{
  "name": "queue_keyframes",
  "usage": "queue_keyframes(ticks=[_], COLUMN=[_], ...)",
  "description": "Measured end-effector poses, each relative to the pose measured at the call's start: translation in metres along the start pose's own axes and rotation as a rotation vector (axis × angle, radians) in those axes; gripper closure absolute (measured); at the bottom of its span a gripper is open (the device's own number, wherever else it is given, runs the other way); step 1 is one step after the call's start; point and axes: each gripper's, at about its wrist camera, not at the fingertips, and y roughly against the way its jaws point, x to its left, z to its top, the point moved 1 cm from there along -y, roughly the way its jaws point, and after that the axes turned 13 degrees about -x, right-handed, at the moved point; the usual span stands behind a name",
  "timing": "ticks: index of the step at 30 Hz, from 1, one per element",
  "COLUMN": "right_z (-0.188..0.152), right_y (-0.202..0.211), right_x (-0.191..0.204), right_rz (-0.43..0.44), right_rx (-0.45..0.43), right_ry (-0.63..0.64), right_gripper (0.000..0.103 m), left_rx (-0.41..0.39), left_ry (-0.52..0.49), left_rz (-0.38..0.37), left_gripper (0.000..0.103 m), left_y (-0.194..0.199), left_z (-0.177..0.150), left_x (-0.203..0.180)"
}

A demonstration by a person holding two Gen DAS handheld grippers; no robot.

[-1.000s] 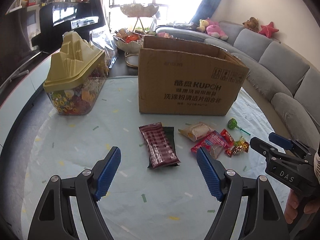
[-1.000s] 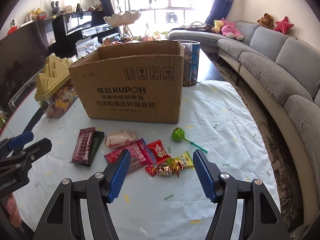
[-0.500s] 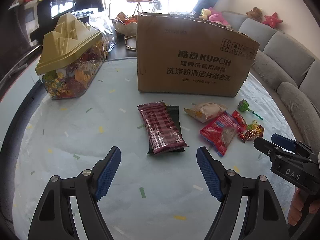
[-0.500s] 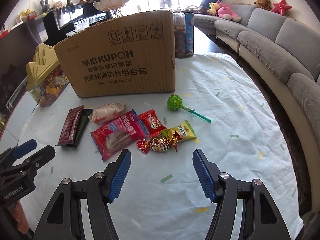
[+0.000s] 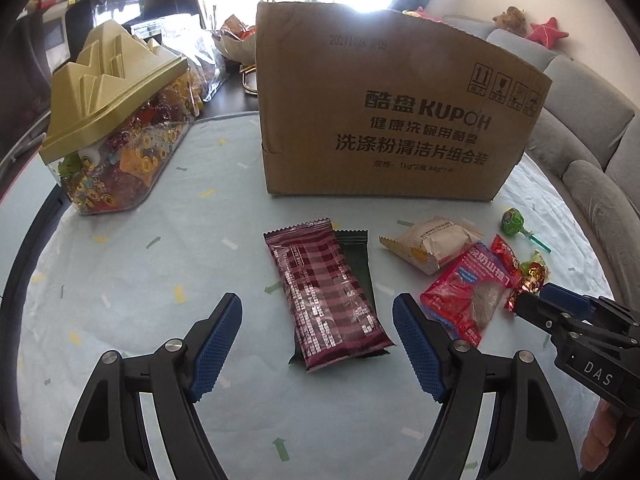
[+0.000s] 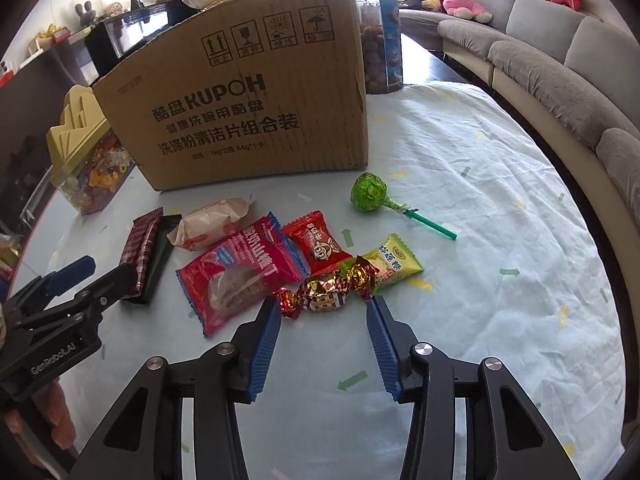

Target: Organize snacks

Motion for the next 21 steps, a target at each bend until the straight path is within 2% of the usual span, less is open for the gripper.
queue_keyframes(ticks=[7,8,11,14,17,21], right_z=[0.005,0.006,0.006,0.006,0.005,0.005], right_y=[-0.012,-0.013,-0.015,-0.016,-0.015,-0.012], right_x=[0.003,0.005,0.007,0.008,0.007,0.005], right_rz=[-0.001,-0.002,-0.003,0.001,-0.002,-0.013], right_rx=[0.001,0.003,0.007,0.012,0.009,-0.001], right_ry=[-0.001,0.006,0.012,0.021,0.021,0.024], right_gripper=[0.061,0.064,0.069,0.082,0.083,0.083], left_rx=[0.009,0.010,0.018,0.028,0.035,0.038], left_ry=[0.020,0.026,0.035,0.042,0.053,0.044], left_rz=[0.005,0.005,-0.001,-0.014,-0.030,-0.035], left_gripper=[0.028,0.029,0.038,0.048,0.058,0.064], left_y=[-0.014,-0.016,-0.020,-0.022,-0.026,-0.026], left_z=[0.004,0.005,0.005,0.004,0.004,0.005], left_x=[0.006,0.007,0.008,0.007,0.007,0.003])
